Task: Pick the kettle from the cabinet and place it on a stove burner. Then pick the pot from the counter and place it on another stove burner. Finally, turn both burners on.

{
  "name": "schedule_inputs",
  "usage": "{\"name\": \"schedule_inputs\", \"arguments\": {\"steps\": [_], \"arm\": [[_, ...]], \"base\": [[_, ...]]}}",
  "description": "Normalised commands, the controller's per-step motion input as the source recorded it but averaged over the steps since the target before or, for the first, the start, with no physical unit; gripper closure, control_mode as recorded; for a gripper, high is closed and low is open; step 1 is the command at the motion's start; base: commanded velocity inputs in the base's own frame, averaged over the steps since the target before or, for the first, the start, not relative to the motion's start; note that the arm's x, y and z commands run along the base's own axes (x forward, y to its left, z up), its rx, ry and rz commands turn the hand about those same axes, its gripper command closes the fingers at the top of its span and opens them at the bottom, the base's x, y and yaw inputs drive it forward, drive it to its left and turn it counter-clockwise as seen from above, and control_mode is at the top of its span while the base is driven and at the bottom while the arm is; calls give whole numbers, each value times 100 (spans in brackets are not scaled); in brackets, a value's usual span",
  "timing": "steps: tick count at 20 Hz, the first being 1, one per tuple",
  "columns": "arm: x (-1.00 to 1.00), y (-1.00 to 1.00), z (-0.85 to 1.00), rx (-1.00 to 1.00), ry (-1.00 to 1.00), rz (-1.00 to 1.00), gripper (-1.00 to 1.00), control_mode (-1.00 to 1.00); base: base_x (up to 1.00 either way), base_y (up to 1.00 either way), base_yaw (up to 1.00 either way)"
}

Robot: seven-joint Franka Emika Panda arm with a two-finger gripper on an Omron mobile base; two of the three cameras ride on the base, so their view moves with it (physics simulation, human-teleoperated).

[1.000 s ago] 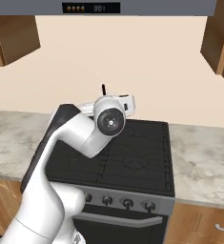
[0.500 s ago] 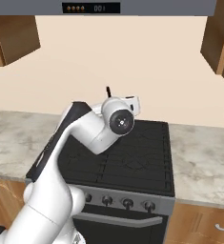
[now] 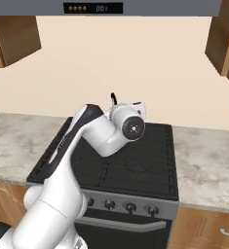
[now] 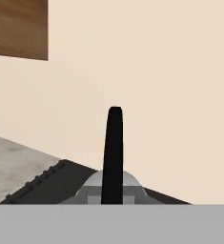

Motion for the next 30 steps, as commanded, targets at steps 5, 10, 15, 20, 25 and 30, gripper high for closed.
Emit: {"name": "schedule_inputs", "arguments": {"steps": [5, 10, 15, 20, 25, 30], "arm": [[22, -16, -17, 0, 0, 5, 100, -100], [22, -17, -10, 0, 0, 5, 100, -100], [23, -9, -13, 0, 0, 4, 100, -100], [21, -5, -15, 0, 0, 4, 100, -100], [18, -2, -14, 0, 0, 4, 100, -100], [21, -1, -15, 0, 0, 3, 100, -100]], "base": [[0, 0, 0], [0, 0, 0], [0, 0, 0], [0, 0, 0], [0, 0, 0], [0, 0, 0]]}}
